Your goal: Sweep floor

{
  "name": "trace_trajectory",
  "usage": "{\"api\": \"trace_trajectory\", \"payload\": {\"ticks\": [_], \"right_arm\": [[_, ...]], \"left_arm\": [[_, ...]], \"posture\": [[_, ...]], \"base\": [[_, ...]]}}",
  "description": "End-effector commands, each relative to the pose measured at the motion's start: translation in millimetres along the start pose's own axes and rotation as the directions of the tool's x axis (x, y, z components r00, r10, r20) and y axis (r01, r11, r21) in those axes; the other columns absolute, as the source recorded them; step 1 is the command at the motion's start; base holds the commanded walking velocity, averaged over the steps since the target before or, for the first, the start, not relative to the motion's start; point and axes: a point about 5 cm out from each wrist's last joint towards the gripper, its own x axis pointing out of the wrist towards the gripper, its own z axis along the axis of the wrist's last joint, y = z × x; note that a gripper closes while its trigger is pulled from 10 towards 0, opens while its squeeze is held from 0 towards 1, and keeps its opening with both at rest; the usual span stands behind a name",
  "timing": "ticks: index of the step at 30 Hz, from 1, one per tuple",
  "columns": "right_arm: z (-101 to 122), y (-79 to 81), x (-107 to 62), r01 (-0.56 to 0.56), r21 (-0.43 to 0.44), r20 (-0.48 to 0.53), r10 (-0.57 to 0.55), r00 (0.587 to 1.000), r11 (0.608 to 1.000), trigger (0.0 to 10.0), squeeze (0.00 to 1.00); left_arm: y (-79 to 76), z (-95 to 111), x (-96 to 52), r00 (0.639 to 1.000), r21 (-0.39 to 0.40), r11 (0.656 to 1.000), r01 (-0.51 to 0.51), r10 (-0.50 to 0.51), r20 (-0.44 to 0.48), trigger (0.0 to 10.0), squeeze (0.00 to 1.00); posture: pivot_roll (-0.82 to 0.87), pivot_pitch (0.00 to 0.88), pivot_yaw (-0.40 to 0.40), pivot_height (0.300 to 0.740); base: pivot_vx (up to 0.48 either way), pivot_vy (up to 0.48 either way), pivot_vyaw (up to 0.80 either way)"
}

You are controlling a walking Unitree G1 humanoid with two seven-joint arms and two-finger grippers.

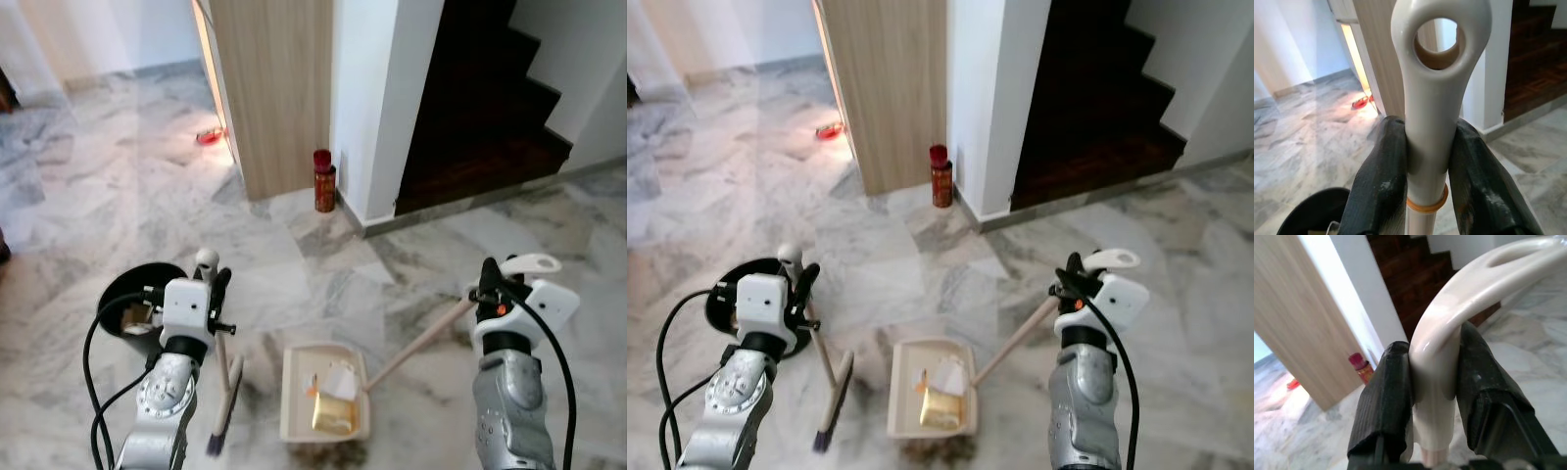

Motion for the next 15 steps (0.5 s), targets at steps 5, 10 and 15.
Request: {"api": "trace_trajectory", "payload": {"ticks": [5, 10, 15], "right_arm": [[16.5, 8.7, 7.1, -0.031, 0.006, 0.070, 0.030, 0.997, 1.000, 10.0, 0.00], [16.9, 9.2, 7.4, -0.035, 0.006, 0.070, 0.034, 0.997, 0.999, 10.0, 0.00], [17.3, 10.3, 8.3, -0.043, 0.003, 0.070, 0.043, 0.997, 0.999, 10.0, 0.00]], "left_arm": [[4.7, 9.9, 2.1, 0.999, 0.018, 1.000, -0.015, 0.014, 0.041, 10.0, 0.00], [4.4, 9.9, 2.1, 0.999, 0.017, 1.000, -0.019, 0.018, 0.041, 10.0, 0.00], [4.3, 9.7, 1.8, 0.999, 0.016, 1.000, -0.023, 0.022, 0.039, 10.0, 0.00]], "posture": [[-0.01, 0.000, 0.034, 0.740], [0.00, 0.000, 0.030, 0.740], [0.00, 0.000, 0.027, 0.740]], "base": [[0.000, 0.335, 0.00], [0.000, 0.335, 0.00], [0.000, 0.334, 0.00]]}}
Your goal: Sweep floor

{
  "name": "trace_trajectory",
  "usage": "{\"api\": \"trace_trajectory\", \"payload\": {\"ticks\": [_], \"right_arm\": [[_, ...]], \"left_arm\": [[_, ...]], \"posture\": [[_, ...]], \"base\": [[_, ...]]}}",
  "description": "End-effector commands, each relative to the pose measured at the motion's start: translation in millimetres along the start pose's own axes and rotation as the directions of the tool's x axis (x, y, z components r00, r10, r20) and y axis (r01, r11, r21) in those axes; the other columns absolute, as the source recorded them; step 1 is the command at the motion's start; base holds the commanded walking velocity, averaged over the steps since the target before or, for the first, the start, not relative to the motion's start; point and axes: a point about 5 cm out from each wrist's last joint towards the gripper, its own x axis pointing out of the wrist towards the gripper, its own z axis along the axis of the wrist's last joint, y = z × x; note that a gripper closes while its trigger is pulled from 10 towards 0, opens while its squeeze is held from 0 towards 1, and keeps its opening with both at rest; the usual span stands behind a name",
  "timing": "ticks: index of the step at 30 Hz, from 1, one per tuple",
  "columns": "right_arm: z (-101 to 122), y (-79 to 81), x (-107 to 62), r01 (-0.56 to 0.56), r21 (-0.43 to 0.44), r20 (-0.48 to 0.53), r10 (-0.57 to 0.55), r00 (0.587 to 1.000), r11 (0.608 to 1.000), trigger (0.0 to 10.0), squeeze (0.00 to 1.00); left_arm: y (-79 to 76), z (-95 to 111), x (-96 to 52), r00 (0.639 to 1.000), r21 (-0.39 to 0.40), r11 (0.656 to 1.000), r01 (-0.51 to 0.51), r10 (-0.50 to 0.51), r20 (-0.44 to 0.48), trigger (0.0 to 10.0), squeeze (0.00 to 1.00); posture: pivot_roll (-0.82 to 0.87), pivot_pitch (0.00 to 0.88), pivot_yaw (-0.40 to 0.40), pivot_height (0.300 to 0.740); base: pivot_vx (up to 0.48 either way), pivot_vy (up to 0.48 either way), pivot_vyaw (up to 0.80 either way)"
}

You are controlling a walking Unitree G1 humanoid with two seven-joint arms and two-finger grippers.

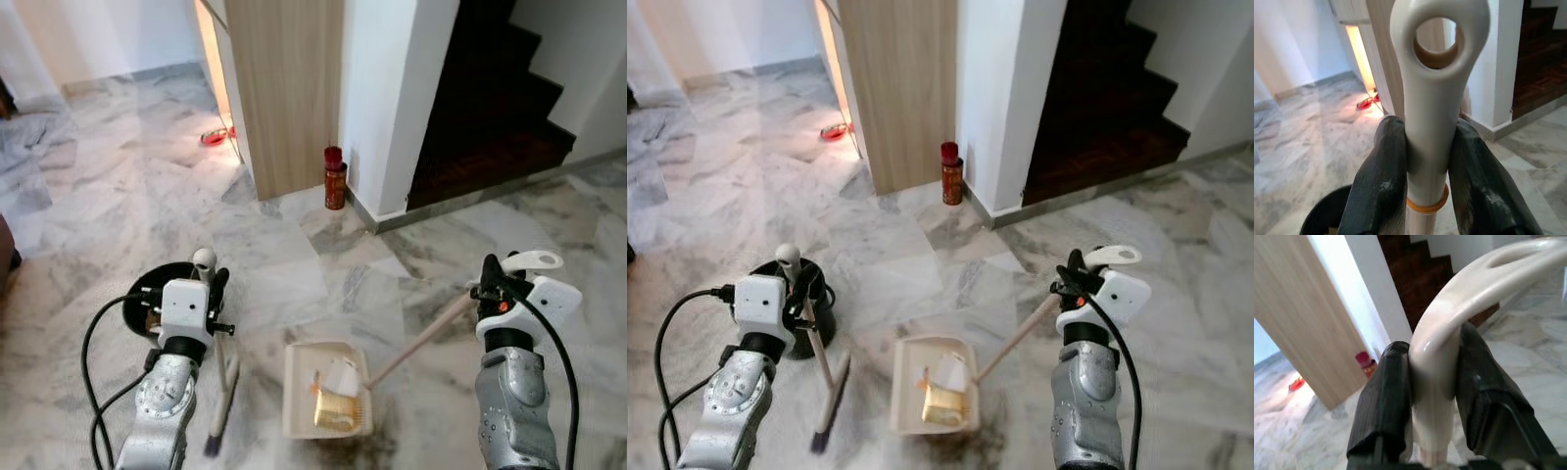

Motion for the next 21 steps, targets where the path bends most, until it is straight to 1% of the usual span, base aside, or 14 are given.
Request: {"api": "trace_trajectory", "payload": {"ticks": [1, 2, 4, 6, 11, 21], "right_arm": [[14.5, 9.9, 6.3, -0.036, 0.004, 0.066, 0.035, 0.997, 0.999, 10.0, 0.00], [14.8, 10.0, 6.3, -0.034, 0.002, 0.068, 0.034, 0.997, 0.999, 10.0, 0.00], [15.2, 10.4, 6.4, -0.034, 0.001, 0.071, 0.034, 0.997, 0.999, 10.0, 0.00], [15.2, 10.9, 6.7, -0.041, -0.013, 0.069, 0.042, 0.997, 0.999, 10.0, 0.00], [14.7, 11.4, 6.7, -0.042, -0.001, 0.067, 0.042, 0.997, 0.999, 10.0, 0.00], [14.2, 12.7, 7.8, -0.054, -0.004, 0.066, 0.054, 0.996, 0.999, 10.0, 0.00]], "left_arm": [[4.4, 9.5, 2.9, 0.999, 0.008, 1.000, -0.011, 0.010, 0.045, 10.0, 0.00], [4.5, 9.5, 2.8, 0.999, 0.008, 1.000, -0.011, 0.010, 0.045, 10.0, 0.00], [4.7, 9.4, 2.7, 0.999, 0.007, 1.000, -0.011, 0.011, 0.043, 10.0, 0.00], [4.5, 9.0, 2.2, 0.999, 0.008, 1.000, -0.011, 0.010, 0.042, 10.0, 0.00], [4.2, 8.7, 2.2, 0.999, 0.010, 1.000, -0.011, 0.011, 0.041, 10.0, 0.00], [2.6, 7.6, 0.7, 0.999, 0.007, 1.000, -0.004, 0.004, 0.040, 10.0, 0.00]], "posture": [[0.00, 0.000, 0.027, 0.740], [0.00, 0.000, 0.027, 0.740], [0.00, 0.000, 0.028, 0.740], [0.00, 0.000, 0.028, 0.740], [0.00, 0.000, 0.028, 0.740], [0.00, 0.000, 0.029, 0.740]], "base": [[0.000, 0.334, 0.00], [0.000, 0.334, 0.00], [0.000, 0.334, 0.52], [0.000, 0.334, 0.80], [0.000, 0.334, 0.66], [0.000, 0.336, 0.00]]}}
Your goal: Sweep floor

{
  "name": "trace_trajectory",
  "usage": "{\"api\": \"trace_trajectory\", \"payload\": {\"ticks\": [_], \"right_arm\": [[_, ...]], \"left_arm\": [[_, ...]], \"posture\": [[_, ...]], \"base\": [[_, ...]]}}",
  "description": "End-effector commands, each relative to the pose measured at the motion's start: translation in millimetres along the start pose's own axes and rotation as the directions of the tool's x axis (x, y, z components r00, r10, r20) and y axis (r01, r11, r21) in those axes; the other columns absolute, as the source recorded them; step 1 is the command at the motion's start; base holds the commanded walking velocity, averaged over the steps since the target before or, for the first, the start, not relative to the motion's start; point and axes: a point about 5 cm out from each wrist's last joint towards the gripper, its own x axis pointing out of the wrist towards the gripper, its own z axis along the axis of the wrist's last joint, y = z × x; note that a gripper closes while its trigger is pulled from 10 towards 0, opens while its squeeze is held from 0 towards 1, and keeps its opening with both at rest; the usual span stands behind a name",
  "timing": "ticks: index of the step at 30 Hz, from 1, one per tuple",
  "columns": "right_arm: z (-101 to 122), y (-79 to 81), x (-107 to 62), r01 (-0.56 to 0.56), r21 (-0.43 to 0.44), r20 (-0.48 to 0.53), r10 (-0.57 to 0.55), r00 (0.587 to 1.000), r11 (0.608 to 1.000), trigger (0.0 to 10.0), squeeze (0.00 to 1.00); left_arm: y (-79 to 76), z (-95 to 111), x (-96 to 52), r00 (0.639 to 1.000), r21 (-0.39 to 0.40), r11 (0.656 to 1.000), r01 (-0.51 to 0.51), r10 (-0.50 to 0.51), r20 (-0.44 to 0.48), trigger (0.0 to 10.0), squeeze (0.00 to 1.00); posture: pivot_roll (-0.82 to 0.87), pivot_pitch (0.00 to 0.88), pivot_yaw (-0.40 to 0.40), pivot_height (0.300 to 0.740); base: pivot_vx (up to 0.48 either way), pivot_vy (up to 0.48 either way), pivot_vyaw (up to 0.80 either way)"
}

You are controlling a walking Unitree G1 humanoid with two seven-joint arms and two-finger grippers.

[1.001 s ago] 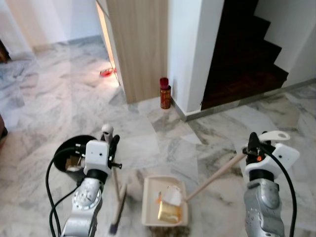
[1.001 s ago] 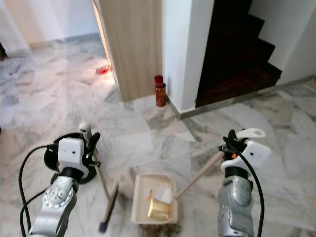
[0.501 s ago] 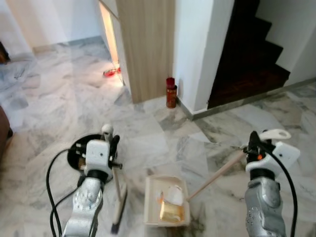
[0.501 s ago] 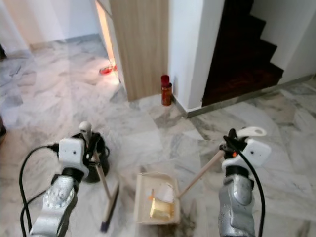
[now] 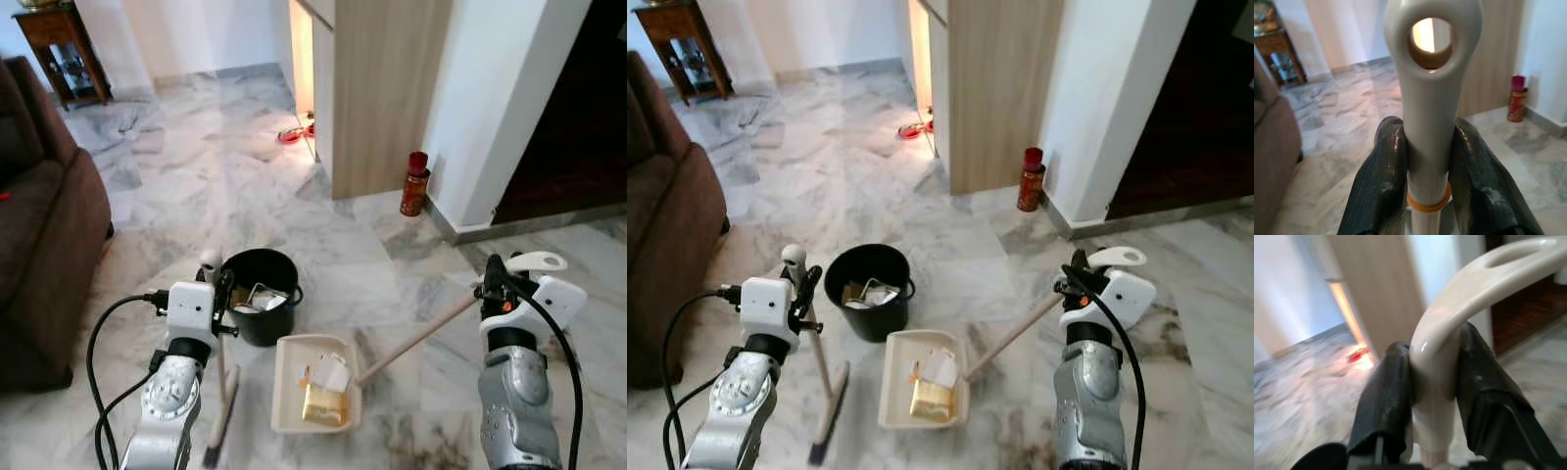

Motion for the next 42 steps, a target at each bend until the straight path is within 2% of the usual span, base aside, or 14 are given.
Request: {"api": "trace_trajectory", "payload": {"ticks": [1, 9, 14, 17, 22, 27, 31, 34, 42], "right_arm": [[11.2, -0.8, 3.9, -0.007, 0.001, 0.054, 0.007, 0.999, 1.000, 10.0, 0.00], [11.8, -0.2, 3.9, -0.016, -0.001, 0.058, 0.016, 0.998, 1.000, 10.0, 0.00], [12.9, 1.2, 5.3, -0.024, -0.007, 0.060, 0.025, 0.998, 1.000, 10.0, 0.00], [14.1, 1.3, 6.6, -0.025, -0.009, 0.063, 0.026, 0.998, 1.000, 10.0, 0.00], [15.0, 1.2, 7.9, -0.032, -0.021, 0.063, 0.033, 0.997, 0.999, 10.0, 0.00], [15.6, 3.4, 10.2, -0.041, -0.026, 0.066, 0.043, 0.997, 0.999, 10.0, 0.00], [17.8, 8.6, 17.4, -0.066, -0.028, 0.077, 0.068, 0.995, 0.997, 10.0, 0.00], [25.6, 22.1, 24.4, -0.130, -0.061, 0.110, 0.137, 0.984, 0.990, 10.0, 0.00], [39.6, 39.9, 38.4, -0.204, -0.091, 0.159, 0.216, 0.963, 0.975, 10.0, 0.00]], "left_arm": [[-0.2, 11.5, 4.3, 0.998, 0.008, 1.000, 0.002, -0.003, 0.058, 10.0, 0.00], [-1.0, 10.0, 2.8, 0.998, 0.014, 1.000, 0.010, -0.011, 0.055, 10.0, 0.00], [0.7, 10.3, 3.4, 0.998, 0.021, 1.000, 0.002, -0.004, 0.057, 10.0, 0.00], [6.2, 8.4, 1.9, 0.999, 0.035, 0.999, -0.024, 0.023, 0.049, 10.0, 0.00], [25.0, 3.4, -6.5, 0.993, 0.088, 0.989, -0.118, 0.116, 0.025, 10.0, 0.00], [41.5, 2.9, -11.6, 0.985, 0.102, 0.980, -0.172, 0.172, 0.016, 10.0, 0.00], [48.0, 1.9, -12.4, 0.982, 0.115, 0.976, -0.187, 0.187, 0.013, 10.0, 0.00], [45.7, 2.2, -9.9, 0.983, 0.118, 0.976, -0.181, 0.181, 0.016, 10.0, 0.00], [40.5, 6.2, 0.6, 0.988, 0.124, 0.980, -0.153, 0.150, 0.037, 10.0, 0.00]], "posture": [[0.00, 0.000, 0.027, 0.740], [0.00, 0.000, 0.030, 0.740], [0.00, 0.000, 0.026, 0.740], [0.00, 0.000, 0.023, 0.740], [0.01, 0.000, 0.013, 0.740], [0.02, 0.000, 0.009, 0.740], [0.02, 0.000, 0.010, 0.740], [0.02, 0.000, 0.017, 0.740], [0.00, 0.000, 0.025, 0.740]], "base": [[0.000, 0.337, 0.00], [0.000, 0.329, 0.00], [0.000, 0.000, 0.00], [0.000, 0.000, 0.00], [0.000, 0.000, 0.00], [0.000, 0.000, 0.00], [0.000, 0.000, 0.00], [0.000, 0.000, 0.00], [0.000, 0.000, 0.00]]}}
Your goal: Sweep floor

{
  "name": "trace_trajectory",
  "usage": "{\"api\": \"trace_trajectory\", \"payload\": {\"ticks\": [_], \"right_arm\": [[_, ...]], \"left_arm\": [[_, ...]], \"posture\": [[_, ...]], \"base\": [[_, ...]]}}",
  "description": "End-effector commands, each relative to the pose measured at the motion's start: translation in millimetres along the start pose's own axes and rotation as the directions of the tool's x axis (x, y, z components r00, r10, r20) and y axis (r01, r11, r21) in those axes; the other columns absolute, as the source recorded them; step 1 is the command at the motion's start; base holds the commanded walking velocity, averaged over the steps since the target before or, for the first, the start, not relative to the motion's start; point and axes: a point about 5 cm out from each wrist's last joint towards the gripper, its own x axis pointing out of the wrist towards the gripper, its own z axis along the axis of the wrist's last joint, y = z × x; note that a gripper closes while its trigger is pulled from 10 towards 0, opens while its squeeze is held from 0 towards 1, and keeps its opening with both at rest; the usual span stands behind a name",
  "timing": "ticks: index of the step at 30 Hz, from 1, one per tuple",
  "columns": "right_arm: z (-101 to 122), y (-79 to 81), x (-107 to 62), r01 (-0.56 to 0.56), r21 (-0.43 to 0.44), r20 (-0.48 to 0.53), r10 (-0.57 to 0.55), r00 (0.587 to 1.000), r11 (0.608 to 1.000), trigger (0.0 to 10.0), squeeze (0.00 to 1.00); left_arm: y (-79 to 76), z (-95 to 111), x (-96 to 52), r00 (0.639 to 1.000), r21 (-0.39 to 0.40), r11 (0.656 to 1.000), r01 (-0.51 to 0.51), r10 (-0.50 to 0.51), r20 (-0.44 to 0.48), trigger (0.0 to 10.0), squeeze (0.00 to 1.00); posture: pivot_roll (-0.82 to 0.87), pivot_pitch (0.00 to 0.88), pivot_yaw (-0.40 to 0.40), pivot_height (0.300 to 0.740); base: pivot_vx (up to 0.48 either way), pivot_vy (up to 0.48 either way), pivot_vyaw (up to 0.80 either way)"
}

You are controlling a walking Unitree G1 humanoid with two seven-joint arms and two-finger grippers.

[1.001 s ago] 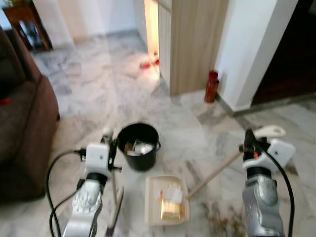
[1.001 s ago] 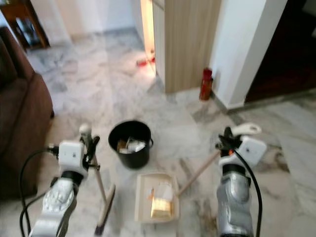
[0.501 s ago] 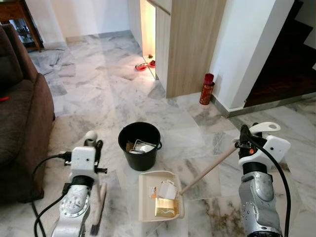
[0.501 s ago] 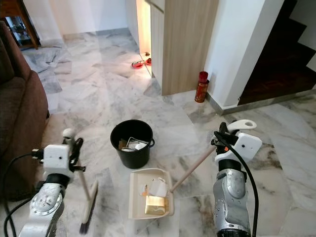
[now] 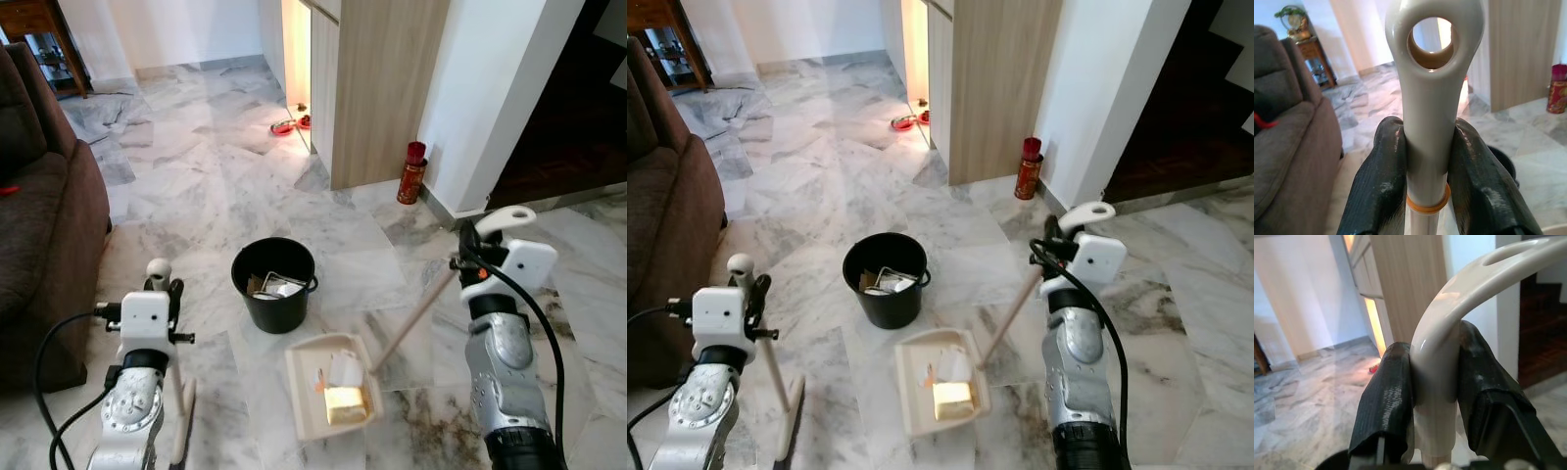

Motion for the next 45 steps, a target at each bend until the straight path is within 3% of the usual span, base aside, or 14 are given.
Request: {"api": "trace_trajectory", "payload": {"ticks": [1, 5, 16, 24, 36, 45], "right_arm": [[20.4, 4.4, 12.0, -0.015, -0.011, 0.092, 0.016, 0.996, 1.000, 10.0, 0.00], [37.2, 14.3, 24.4, -0.052, -0.053, 0.155, 0.059, 0.986, 0.997, 10.0, 0.00], [60.7, 21.8, 38.2, -0.076, -0.024, 0.246, 0.080, 0.966, 0.997, 10.0, 0.00], [82.2, 20.0, 47.1, -0.060, 0.116, 0.314, 0.021, 0.949, 0.991, 10.0, 0.00], [86.1, 29.6, 51.9, -0.104, 0.110, 0.328, 0.062, 0.943, 0.989, 10.0, 0.00], [86.1, 32.6, 52.8, -0.122, 0.122, 0.327, 0.077, 0.942, 0.985, 10.0, 0.00]], "left_arm": [[2.9, 5.8, 4.4, 0.999, 0.032, 0.999, -0.003, 0.002, 0.037, 10.0, 0.00], [6.5, 1.5, 4.1, 1.000, 0.038, 0.999, -0.010, 0.009, 0.022, 10.0, 0.00], [10.6, 2.7, 5.3, 0.999, 0.043, 0.999, -0.022, 0.021, 0.030, 10.0, 0.00], [10.1, 3.5, 6.7, 0.999, 0.042, 0.999, -0.023, 0.021, 0.035, 10.0, 0.00], [6.3, 3.1, 6.1, 0.999, 0.032, 0.999, -0.008, 0.007, 0.041, 10.0, 0.00], [2.3, -6.3, 1.2, 1.000, 0.051, 0.999, 0.017, -0.016, -0.014, 10.0, 0.00]], "posture": [[-0.01, 0.000, 0.030, 0.740], [-0.02, 0.000, 0.039, 0.740], [0.01, 0.000, 0.040, 0.740], [0.01, 0.000, 0.043, 0.740], [0.02, 0.000, 0.034, 0.740], [0.02, 0.000, 0.032, 0.740]], "base": [[0.000, 0.000, 0.00], [0.000, 0.000, 0.00], [0.000, 0.000, 0.00], [0.000, 0.000, 0.00], [0.000, 0.000, 0.00], [0.000, 0.000, 0.00]]}}
